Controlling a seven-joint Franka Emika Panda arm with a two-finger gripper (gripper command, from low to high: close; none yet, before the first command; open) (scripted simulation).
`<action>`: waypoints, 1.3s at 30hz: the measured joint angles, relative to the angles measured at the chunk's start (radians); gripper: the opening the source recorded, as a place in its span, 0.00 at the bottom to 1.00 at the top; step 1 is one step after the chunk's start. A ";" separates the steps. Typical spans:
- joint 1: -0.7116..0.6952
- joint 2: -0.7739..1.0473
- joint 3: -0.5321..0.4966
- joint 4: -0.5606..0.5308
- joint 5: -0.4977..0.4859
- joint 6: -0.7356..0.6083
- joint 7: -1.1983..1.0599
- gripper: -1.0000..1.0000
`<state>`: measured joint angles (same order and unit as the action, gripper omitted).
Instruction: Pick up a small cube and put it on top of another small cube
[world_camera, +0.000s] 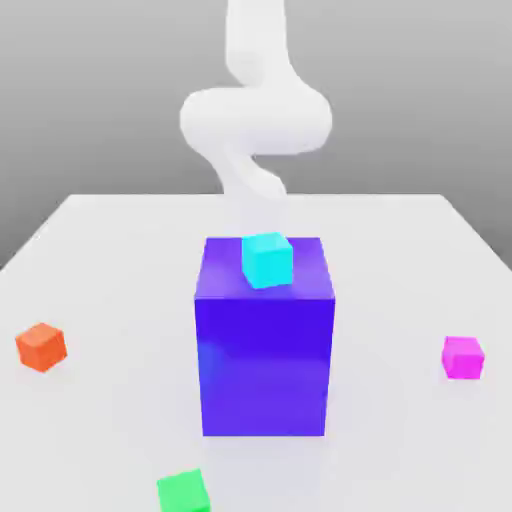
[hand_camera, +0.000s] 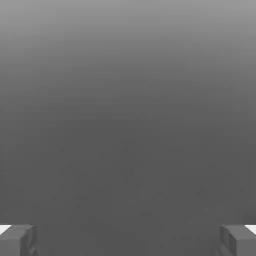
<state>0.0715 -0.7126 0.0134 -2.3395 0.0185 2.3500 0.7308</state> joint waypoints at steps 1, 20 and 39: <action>0.031 0.038 0.006 -0.017 0.006 0.021 -0.028 0.50; 0.495 0.701 0.254 -0.317 -0.009 0.402 -0.441 0.50; 0.653 0.996 0.143 -0.335 -0.250 0.599 -0.341 0.00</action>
<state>0.7241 0.2831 0.1568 -2.6744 -0.2320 2.9486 0.3900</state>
